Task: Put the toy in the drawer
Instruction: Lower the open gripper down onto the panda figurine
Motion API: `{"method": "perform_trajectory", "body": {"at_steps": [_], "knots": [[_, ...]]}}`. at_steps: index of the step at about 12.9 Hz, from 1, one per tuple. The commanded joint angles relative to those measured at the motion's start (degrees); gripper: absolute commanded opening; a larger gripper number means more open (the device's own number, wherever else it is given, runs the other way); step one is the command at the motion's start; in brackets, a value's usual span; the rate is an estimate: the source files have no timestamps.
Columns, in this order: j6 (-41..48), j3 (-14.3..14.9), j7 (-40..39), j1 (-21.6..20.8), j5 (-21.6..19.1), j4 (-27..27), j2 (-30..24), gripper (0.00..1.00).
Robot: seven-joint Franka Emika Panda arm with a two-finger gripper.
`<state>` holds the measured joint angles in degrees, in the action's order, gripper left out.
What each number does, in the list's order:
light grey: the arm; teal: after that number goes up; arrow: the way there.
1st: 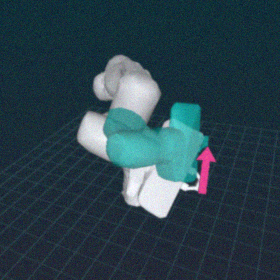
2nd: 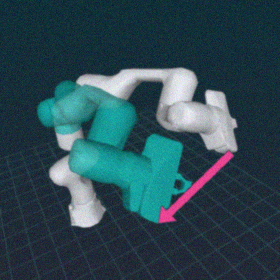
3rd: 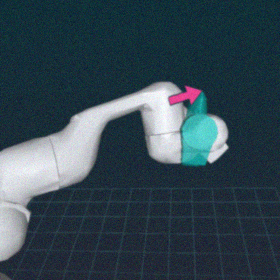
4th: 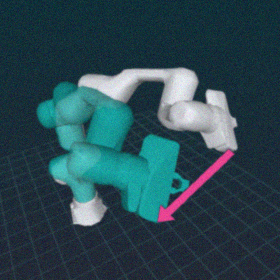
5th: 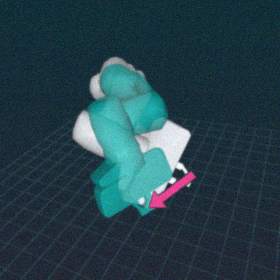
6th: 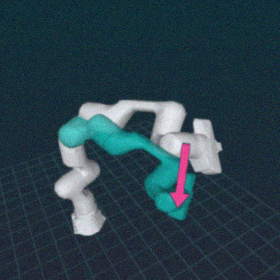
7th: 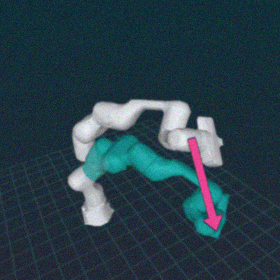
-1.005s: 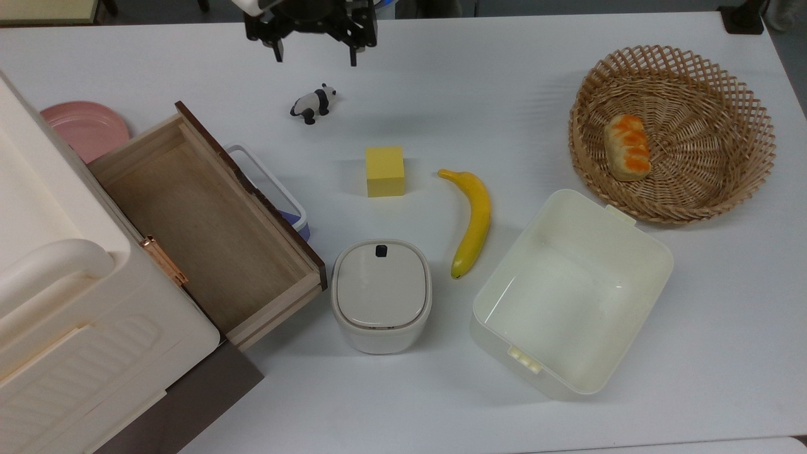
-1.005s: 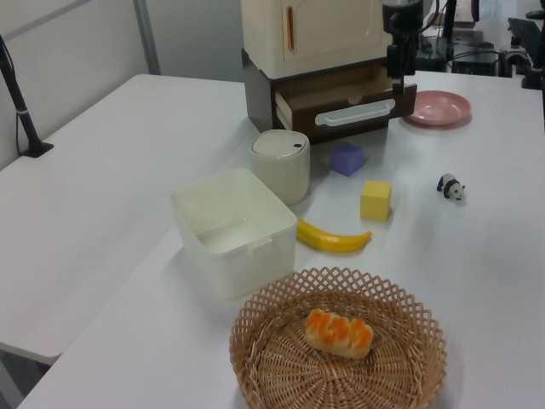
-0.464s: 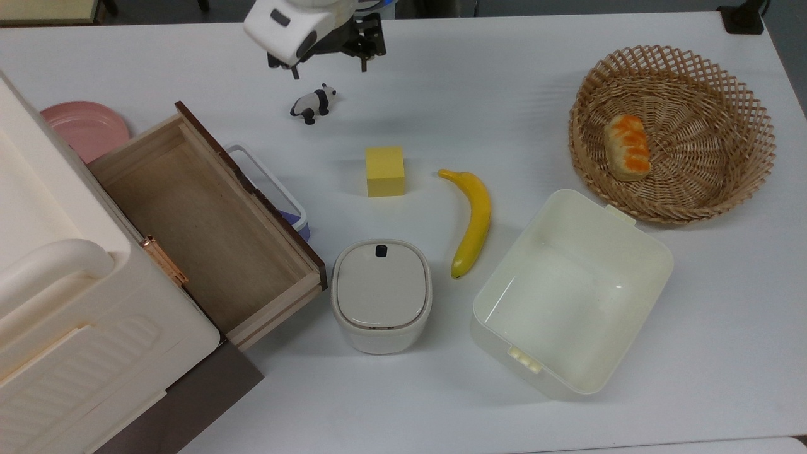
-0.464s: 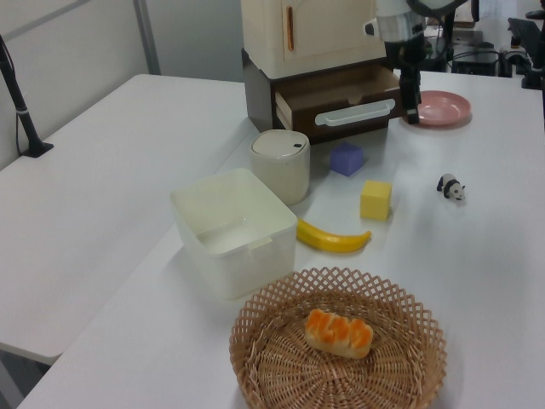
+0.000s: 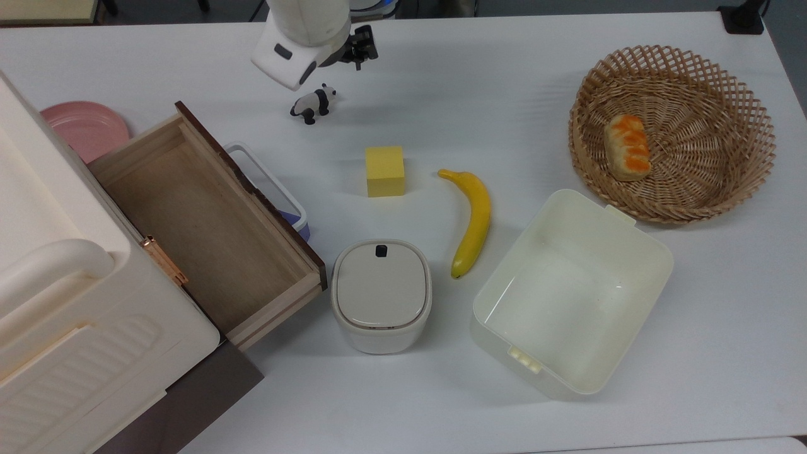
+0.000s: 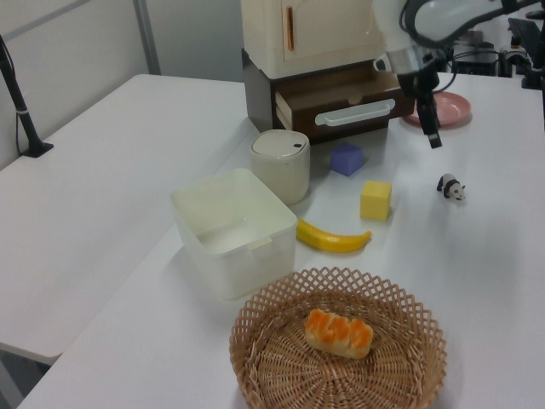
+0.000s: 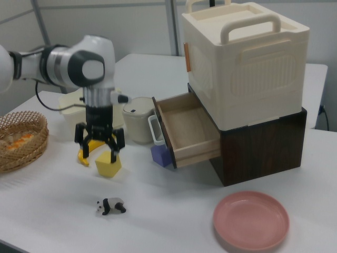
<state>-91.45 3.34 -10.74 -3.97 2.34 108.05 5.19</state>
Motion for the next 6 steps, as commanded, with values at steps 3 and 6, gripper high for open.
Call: {"method": "perform_trajectory", "body": {"at_steps": [3, 6], "knots": [[-11.02, 3.17, 14.68, -2.63, -0.14, 13.48, -6.32, 1.0], [-11.38, 3.25, 22.05, -1.31, -0.14, 14.2, -6.77, 1.0]]}}
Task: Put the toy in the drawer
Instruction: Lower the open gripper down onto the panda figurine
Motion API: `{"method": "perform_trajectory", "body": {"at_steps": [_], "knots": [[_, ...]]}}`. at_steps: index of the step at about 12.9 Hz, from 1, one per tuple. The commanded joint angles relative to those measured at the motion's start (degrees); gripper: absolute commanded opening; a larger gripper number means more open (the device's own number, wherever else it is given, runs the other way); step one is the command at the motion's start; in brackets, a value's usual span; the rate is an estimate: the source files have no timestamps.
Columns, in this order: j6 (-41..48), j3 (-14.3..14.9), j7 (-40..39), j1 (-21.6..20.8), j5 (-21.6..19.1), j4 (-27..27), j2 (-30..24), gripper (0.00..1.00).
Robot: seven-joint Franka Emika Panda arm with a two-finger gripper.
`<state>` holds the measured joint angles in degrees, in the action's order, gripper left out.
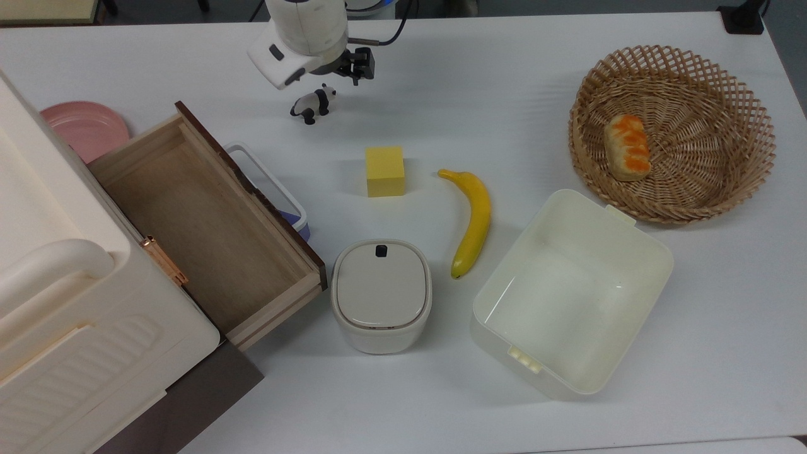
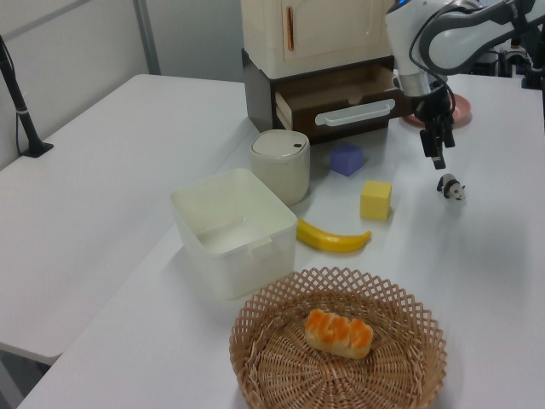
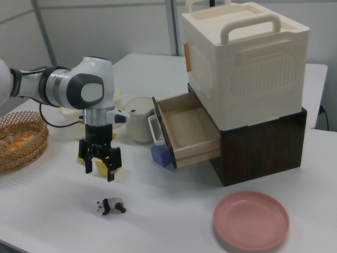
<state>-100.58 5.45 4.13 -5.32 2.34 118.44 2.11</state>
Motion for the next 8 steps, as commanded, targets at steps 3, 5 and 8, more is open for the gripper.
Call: {"method": "perform_trajectory", "body": {"at_steps": [3, 5, 8], "knots": [[-4.18, 1.14, 13.08, 0.14, -0.14, 5.04, -3.61, 1.0], [-6.46, 1.14, 16.33, 0.14, -0.14, 6.88, -3.61, 1.0], [-9.63, 1.14, 17.76, 1.18, -0.05, 9.09, -3.43, 0.98]]}}
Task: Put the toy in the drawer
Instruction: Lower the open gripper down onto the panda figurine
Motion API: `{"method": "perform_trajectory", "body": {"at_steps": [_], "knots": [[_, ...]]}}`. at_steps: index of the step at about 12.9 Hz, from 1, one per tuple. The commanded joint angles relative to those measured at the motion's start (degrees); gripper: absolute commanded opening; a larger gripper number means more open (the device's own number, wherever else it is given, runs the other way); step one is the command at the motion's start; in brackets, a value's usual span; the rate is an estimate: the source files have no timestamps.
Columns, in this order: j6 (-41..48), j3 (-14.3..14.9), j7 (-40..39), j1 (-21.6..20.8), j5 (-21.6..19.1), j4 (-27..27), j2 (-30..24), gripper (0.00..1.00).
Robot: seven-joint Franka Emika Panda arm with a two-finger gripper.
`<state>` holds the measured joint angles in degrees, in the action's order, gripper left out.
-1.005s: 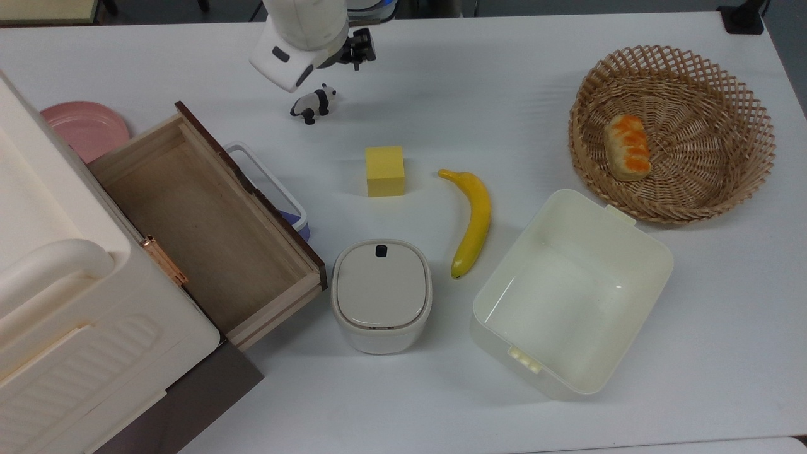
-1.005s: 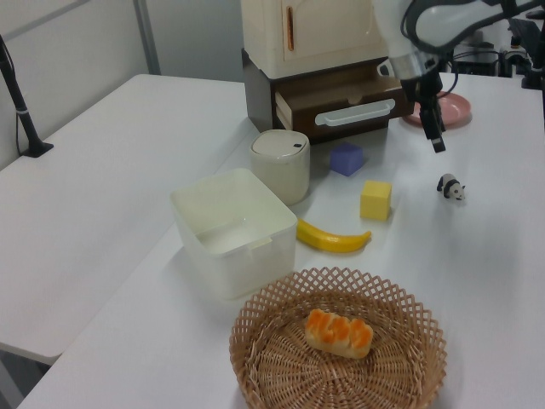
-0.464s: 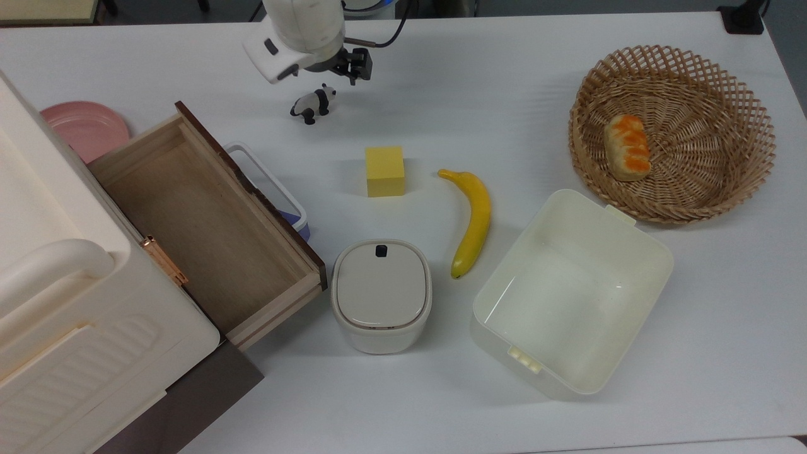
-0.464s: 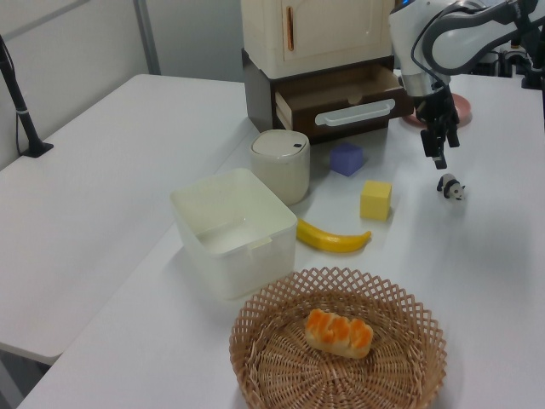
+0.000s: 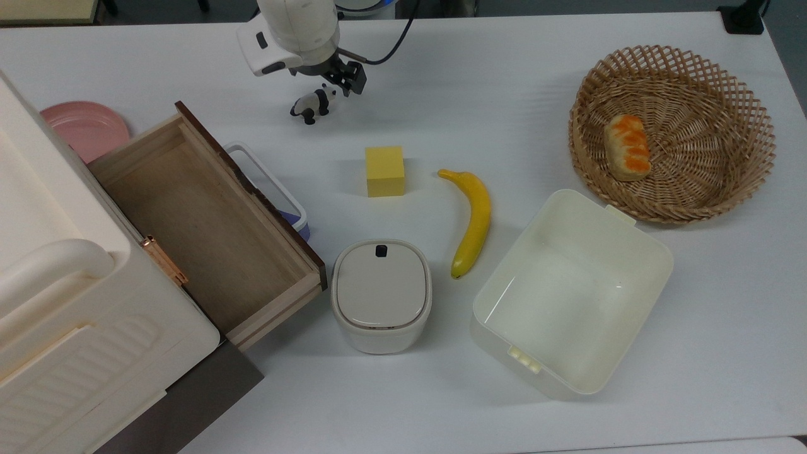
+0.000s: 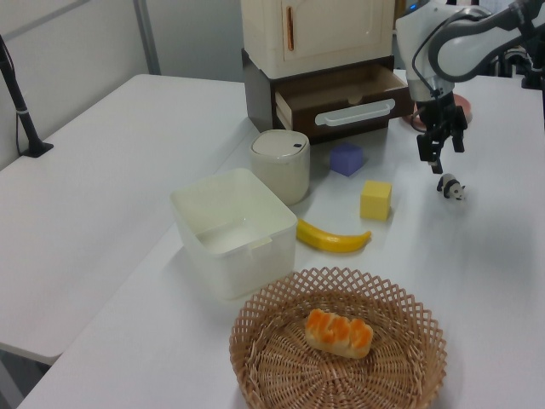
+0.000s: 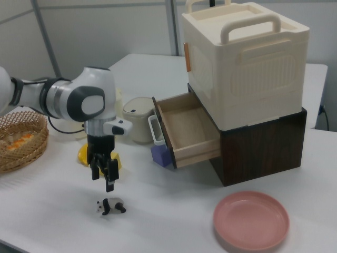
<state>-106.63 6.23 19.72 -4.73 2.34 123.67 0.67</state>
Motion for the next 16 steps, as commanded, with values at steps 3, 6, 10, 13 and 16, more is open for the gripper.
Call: {"method": "perform_trajectory", "body": {"at_steps": [3, 6, 10, 13, 16], "knots": [[-4.81, 0.36, 3.12, 1.57, -0.05, 4.2, -1.9, 0.97], [-9.02, 0.27, 5.41, 1.48, 0.03, 7.27, -1.64, 0.96], [-10.35, 0.01, 7.52, 0.96, 0.82, 7.37, 0.03, 0.8], [-13.33, -0.08, 9.28, 0.69, 1.0, 7.37, 1.87, 0.62], [-13.87, -0.08, 9.63, 0.6, 1.27, 7.37, 2.05, 0.31]]}}
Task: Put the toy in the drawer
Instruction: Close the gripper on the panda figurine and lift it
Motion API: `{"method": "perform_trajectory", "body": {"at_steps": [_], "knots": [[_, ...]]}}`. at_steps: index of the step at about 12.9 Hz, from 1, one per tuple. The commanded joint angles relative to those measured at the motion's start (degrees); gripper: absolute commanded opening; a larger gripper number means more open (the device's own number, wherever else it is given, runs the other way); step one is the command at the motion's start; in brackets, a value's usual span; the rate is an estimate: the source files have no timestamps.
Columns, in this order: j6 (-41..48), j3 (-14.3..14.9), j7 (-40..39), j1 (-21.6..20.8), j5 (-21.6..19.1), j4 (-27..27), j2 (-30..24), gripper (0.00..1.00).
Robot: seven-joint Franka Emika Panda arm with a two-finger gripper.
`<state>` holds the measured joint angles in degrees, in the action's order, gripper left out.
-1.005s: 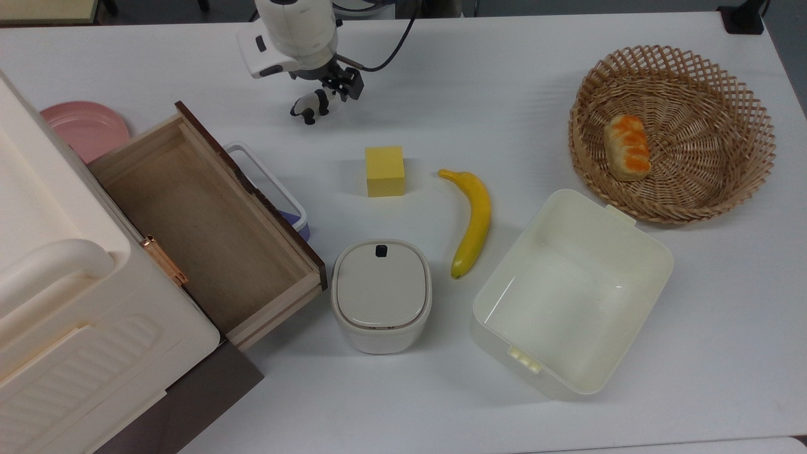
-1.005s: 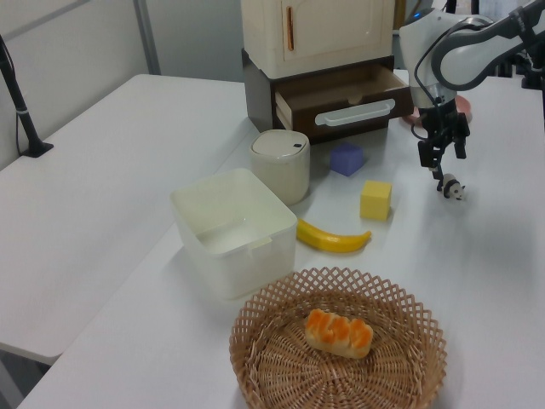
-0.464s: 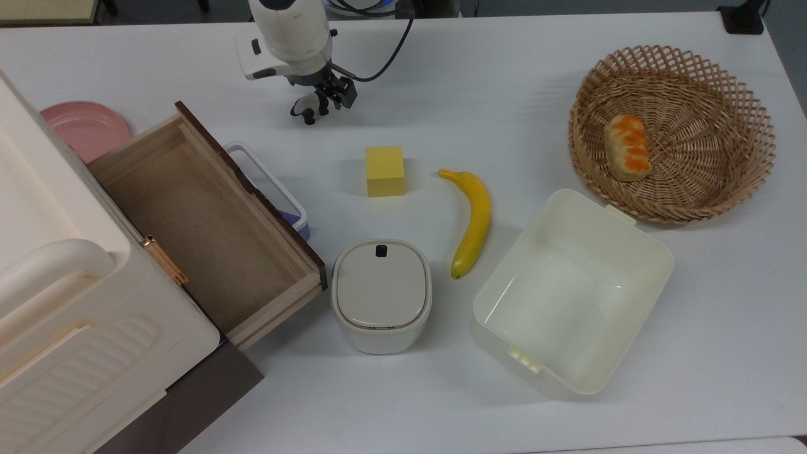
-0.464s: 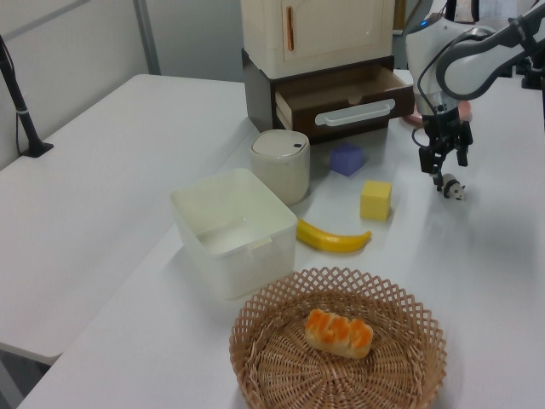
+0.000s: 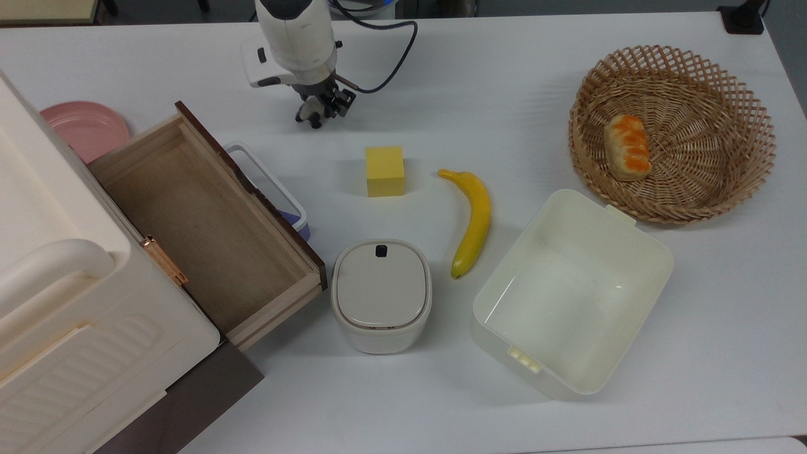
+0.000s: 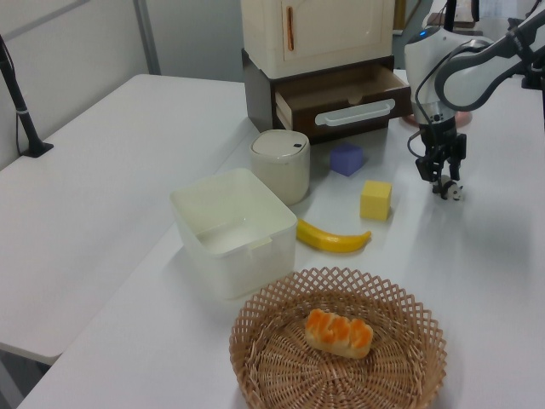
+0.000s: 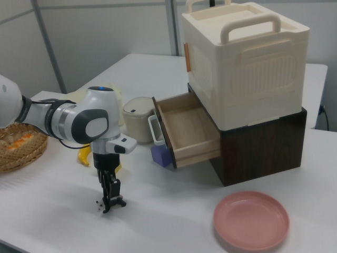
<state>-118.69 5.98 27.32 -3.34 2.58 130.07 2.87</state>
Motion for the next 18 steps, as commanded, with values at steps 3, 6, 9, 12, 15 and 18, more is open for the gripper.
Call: {"method": "perform_trajectory", "body": {"at_steps": [3, 6, 9, 12, 15, 18], "knots": [[-1.72, 0.08, 1.95, -0.7, 1.28, 1.06, -0.15, 0.13], [-1.02, 0.17, 1.25, -0.79, 1.55, 0.89, -0.67, 0.07], [2.83, -0.09, -0.42, -1.84, 1.55, -2.08, -2.51, 0.07], [10.47, -0.44, -0.52, -3.6, 1.2, -9.8, -2.78, 0.07], [15.94, -0.53, -0.43, -4.56, 0.67, -17.72, -2.52, 0.08], [19.89, -0.53, -0.43, -5.71, 0.58, -24.75, -2.08, 0.09]]}}
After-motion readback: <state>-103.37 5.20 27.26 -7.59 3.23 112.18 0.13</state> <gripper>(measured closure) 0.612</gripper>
